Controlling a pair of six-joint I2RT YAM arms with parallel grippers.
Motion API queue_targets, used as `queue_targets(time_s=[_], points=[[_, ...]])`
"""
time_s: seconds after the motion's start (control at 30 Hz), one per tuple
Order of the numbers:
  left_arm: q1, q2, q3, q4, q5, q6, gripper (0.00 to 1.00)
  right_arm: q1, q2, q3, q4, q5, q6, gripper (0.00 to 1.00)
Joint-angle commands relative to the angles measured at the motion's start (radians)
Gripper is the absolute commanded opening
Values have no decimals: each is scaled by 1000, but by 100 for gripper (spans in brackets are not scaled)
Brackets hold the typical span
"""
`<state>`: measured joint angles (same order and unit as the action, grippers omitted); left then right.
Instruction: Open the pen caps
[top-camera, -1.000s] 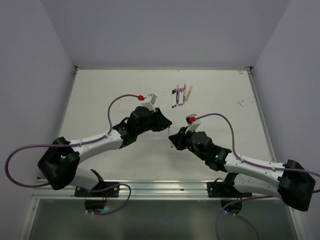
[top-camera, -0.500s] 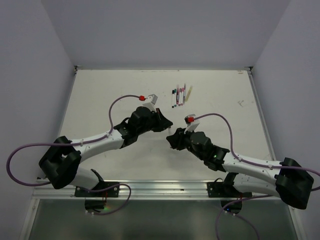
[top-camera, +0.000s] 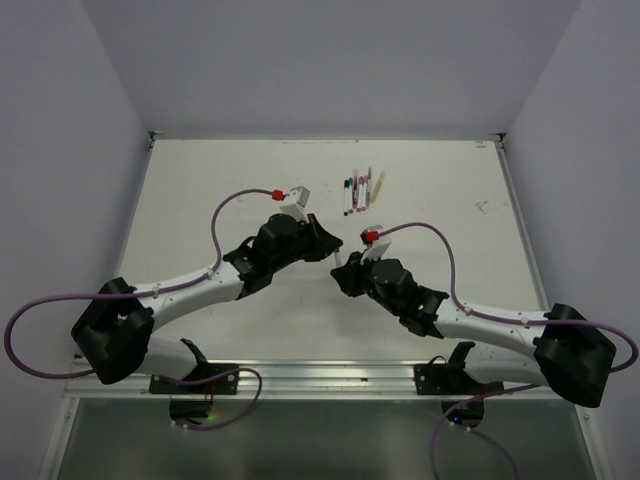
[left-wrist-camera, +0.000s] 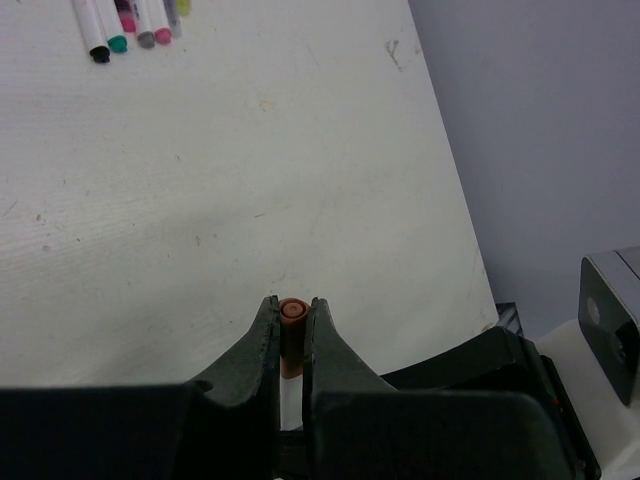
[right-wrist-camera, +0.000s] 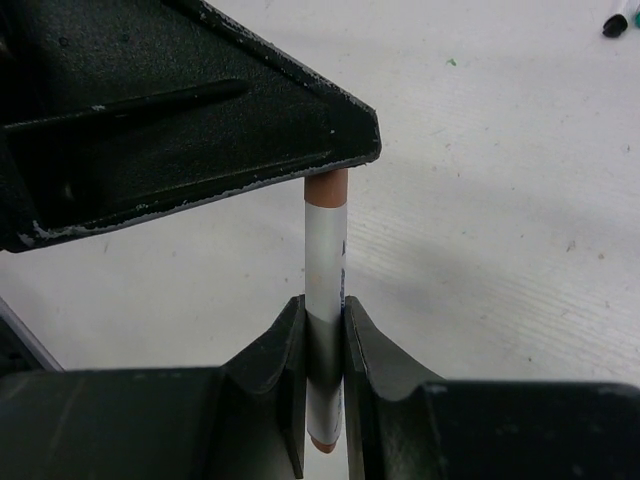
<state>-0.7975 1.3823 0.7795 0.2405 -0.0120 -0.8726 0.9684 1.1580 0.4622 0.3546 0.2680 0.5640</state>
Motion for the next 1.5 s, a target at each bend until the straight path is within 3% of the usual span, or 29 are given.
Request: queue_targets(time_s=[0.0, 0.13, 0.5, 0.77, 0.97, 1.47], points=[[27, -80, 17, 68, -149, -6, 0, 10, -20, -2, 17, -45, -33, 0], [83, -130, 38, 94, -224, -22, 0, 10, -49, -42, 15, -79, -61, 0], [253, -118, 164, 121, -247, -72, 0, 9, -80, -148, 60, -165, -92, 0], [313, -112, 147, 152, -290, -247, 0, 9, -87, -186, 99, -185, -90, 0], [327, -83, 188, 149, -358, -276, 0, 12, -90, -189, 106, -197, -92, 0], [511, -34, 230, 158, -315, -332, 0, 12, -124, -208, 110, -222, -88, 0]])
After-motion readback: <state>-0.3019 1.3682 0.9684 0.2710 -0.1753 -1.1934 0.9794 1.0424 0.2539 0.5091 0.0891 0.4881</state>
